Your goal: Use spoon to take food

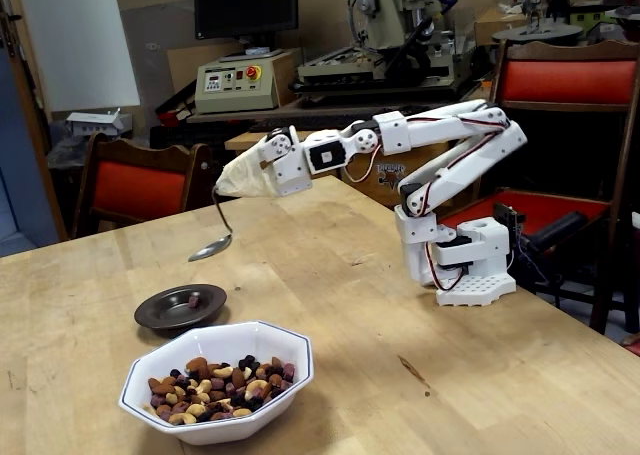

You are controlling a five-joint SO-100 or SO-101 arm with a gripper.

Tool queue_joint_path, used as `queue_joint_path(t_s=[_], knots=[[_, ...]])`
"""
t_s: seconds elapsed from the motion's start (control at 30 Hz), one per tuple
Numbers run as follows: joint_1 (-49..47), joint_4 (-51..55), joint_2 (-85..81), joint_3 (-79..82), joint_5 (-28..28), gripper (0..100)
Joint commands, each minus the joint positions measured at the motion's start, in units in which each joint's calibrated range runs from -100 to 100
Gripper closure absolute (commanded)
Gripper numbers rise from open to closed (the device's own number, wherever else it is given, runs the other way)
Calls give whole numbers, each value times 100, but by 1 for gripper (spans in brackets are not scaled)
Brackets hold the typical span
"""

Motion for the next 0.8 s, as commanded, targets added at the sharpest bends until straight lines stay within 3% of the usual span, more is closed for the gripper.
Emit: queue_joint_path(t_s=[0.0, 0.37, 0.77], knots=[[-61, 1077, -1191, -135, -29, 96], [-76, 4058, -3270, -205, -68, 96], [-735, 5022, -3142, -223, -29, 96]])
